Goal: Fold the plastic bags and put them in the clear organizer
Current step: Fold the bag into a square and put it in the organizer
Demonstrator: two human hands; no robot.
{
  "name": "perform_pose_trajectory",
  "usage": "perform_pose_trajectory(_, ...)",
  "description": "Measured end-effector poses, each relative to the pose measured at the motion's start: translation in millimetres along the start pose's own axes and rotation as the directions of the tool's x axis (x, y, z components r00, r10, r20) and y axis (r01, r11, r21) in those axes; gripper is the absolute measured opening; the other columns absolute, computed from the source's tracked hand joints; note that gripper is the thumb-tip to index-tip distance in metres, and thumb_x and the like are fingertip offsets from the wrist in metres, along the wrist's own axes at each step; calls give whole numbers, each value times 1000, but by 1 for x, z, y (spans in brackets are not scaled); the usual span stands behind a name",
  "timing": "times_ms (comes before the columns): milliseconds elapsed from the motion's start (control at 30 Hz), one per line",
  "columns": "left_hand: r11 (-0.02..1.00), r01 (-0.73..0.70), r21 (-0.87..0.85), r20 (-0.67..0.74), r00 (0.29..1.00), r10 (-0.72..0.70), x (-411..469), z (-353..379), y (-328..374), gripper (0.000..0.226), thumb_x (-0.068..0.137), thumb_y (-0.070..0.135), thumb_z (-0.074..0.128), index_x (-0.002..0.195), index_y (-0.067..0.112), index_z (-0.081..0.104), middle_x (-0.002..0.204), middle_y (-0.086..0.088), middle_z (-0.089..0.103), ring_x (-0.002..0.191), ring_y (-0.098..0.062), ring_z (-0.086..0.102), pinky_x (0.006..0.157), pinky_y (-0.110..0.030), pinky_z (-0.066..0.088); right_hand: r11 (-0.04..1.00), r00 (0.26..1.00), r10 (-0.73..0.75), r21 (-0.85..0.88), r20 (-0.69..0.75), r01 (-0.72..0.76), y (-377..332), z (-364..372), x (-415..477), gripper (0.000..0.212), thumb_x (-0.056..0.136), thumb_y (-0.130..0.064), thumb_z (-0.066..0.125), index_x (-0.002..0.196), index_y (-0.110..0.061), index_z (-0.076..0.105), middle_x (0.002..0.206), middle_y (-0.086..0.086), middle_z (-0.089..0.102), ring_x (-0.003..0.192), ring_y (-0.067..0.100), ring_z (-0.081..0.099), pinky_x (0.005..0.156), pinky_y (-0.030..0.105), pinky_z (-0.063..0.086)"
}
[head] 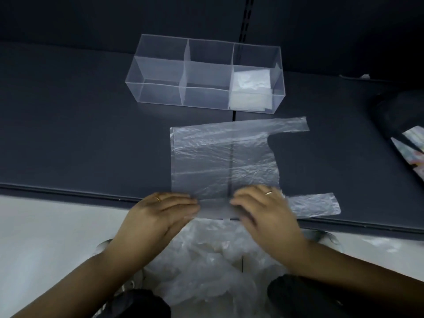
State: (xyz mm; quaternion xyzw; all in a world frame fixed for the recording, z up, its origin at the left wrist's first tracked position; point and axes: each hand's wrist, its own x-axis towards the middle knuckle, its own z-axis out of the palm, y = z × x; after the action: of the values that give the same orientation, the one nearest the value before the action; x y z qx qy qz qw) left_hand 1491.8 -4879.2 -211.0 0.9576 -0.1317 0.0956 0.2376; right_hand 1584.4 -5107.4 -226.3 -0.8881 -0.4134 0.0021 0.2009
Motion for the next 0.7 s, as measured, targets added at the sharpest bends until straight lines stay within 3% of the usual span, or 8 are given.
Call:
perform_pose_trajectory(100, 940, 271, -206, 90, 962, -258, 2, -24, -3, 27, 92, 37, 56, 88, 21, 78, 94, 20, 71, 89, 3, 65, 81, -11, 45, 994, 993, 99, -31, -58, -101, 26, -29, -12, 6, 77, -13, 73, 83, -15, 74, 82, -4, 70, 76, 21, 66, 73, 31, 42)
perform_pose_trajectory(167, 825, 465, -320, 200, 885, -421, 0, -40, -8, 18, 87, 42, 62, 84, 33, 77, 86, 29, 70, 84, 11, 64, 74, -2, 41, 981, 981, 194, 14, 4, -194, 42, -52, -20, 6, 82, -19, 68, 81, -17, 74, 79, -7, 71, 74, 17, 67, 72, 28, 41)
perform_pose_trajectory(233, 749, 561, -354, 299, 826, -477, 0, -51, -14, 16, 77, 47, 59, 78, 44, 75, 77, 24, 71, 73, 11, 64, 66, -3, 42, 927, 939, 326, 160, 112, -341, 53, -76, -26, 5, 85, -26, 71, 80, -27, 73, 78, -17, 71, 76, 3, 65, 73, 14, 43)
perform_pose_trajectory(333, 635, 643, -428, 367, 766, -528, 5, -60, -24, 12, 71, 45, 63, 74, 43, 75, 69, 12, 72, 62, 8, 62, 60, -5, 43, 830, 899, 402, 345, 175, -438, 68, -99, -25, 9, 73, -40, 64, 71, -37, 72, 77, -26, 69, 76, -13, 62, 71, -1, 38)
perform_pose_trajectory(467, 474, 683, -556, 360, 712, -603, 24, -65, -41, 26, 65, 48, 70, 83, 32, 78, 83, 5, 76, 79, -2, 69, 76, -19, 45, 651, 868, 464, 597, 177, -469, 96, -103, 2, 19, 76, -35, 65, 78, -19, 74, 75, -7, 73, 71, -4, 63, 71, 5, 45)
perform_pose_trajectory(533, 412, 674, -613, 310, 685, -660, 38, -61, -52, 31, 61, 50, 72, 85, 32, 78, 90, 7, 76, 88, -2, 69, 84, -22, 43, 607, 838, 521, 619, 163, -498, 113, -94, 18, 24, 85, -30, 62, 75, -10, 72, 75, -2, 72, 73, 4, 62, 72, 13, 50)
perform_pose_trajectory(600, 369, 681, -633, 274, 643, -716, 51, -50, -64, 26, 62, 48, 74, 82, 32, 78, 90, 10, 75, 88, 0, 68, 85, -20, 43, 600, 804, 575, 591, 148, -538, 128, -79, 35, 19, 91, -24, 62, 78, -13, 72, 72, -1, 67, 71, 7, 57, 69, 22, 47)
perform_pose_trajectory(700, 406, 722, -560, 184, 586, -789, 68, -28, -81, 18, 79, 37, 74, 72, 21, 76, 74, 13, 74, 70, 3, 67, 73, -17, 44, 604, 738, 669, 518, 82, -605, 143, -57, 57, 18, 87, -29, 69, 80, -13, 73, 67, -3, 60, 61, 1, 50, 63, 16, 40)
